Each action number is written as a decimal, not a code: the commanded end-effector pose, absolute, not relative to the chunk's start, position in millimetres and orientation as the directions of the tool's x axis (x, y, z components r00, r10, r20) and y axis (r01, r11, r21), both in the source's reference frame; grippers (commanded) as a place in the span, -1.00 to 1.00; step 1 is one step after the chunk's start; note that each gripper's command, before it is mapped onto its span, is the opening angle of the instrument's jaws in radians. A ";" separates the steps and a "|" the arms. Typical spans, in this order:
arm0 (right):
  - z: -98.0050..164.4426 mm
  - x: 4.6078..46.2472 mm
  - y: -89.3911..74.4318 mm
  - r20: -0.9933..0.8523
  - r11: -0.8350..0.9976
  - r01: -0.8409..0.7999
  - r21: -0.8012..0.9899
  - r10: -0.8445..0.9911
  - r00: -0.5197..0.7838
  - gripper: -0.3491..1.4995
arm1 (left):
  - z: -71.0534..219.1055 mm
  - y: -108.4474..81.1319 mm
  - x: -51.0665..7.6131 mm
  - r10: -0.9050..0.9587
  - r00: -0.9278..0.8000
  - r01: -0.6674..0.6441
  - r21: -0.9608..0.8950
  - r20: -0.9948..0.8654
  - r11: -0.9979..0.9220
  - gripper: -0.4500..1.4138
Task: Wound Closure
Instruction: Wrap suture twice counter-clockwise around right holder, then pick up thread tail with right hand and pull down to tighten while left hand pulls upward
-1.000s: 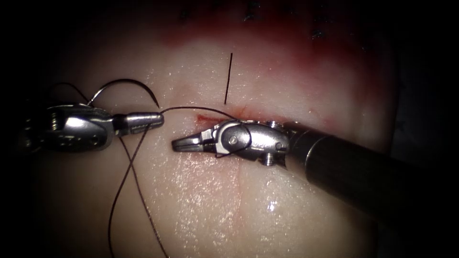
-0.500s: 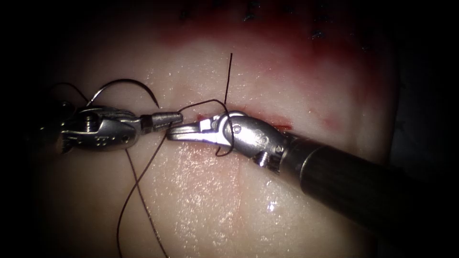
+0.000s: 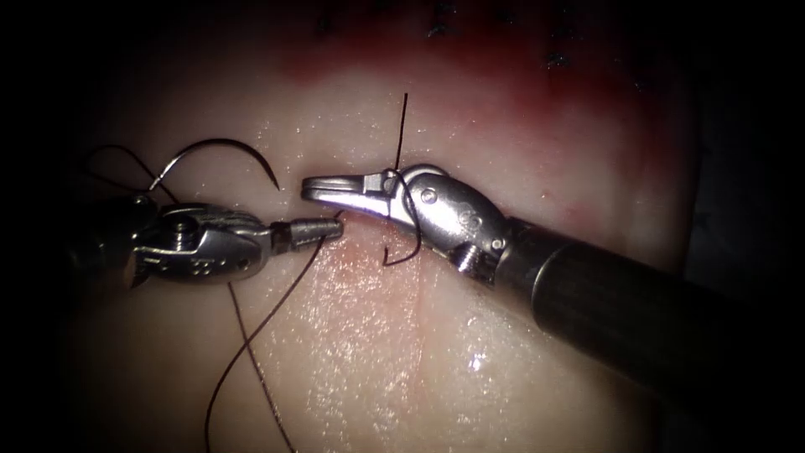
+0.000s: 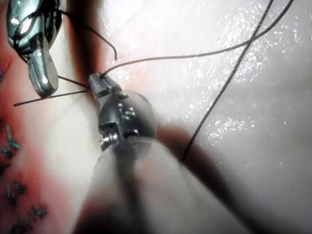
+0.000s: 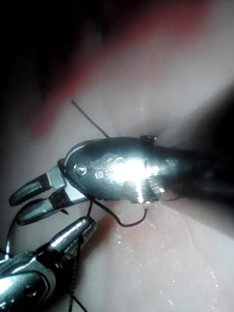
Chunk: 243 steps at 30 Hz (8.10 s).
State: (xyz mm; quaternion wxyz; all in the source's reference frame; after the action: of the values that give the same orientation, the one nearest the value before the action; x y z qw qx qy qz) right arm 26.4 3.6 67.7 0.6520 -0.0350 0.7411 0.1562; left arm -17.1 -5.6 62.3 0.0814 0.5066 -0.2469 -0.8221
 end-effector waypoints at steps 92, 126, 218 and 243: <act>73.3 18.5 4.1 -0.839 0.705 -0.455 0.544 0.469 -0.276 0.08 | 67.5 -7.2 -20.8 -0.387 -0.281 0.059 0.387 -0.878 -0.920 -0.89; 77.7 19.2 7.3 -0.678 0.447 -0.639 0.626 0.716 -0.164 0.23 | 69.3 -4.4 -22.4 -0.326 -0.326 0.005 0.343 -0.887 -0.939 -0.89; 69.7 23.7 -12.1 -0.928 0.793 -0.603 -0.083 0.159 0.337 -1.00 | 66.4 22.2 -14.3 -0.245 -0.532 -0.205 0.404 -0.811 -0.891 -0.89; 68.6 25.0 -15.0 -0.936 0.814 -0.576 -0.081 0.136 0.324 -1.00 | 67.6 28.0 -15.5 -0.227 -0.598 -0.244 0.444 -0.768 -0.862 -0.89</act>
State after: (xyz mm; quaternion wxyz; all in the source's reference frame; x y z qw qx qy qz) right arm 24.5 -15.0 67.8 0.7876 -0.2053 0.5355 0.2252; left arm -15.2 27.4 67.6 -0.0059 0.4472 -0.2613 -0.8554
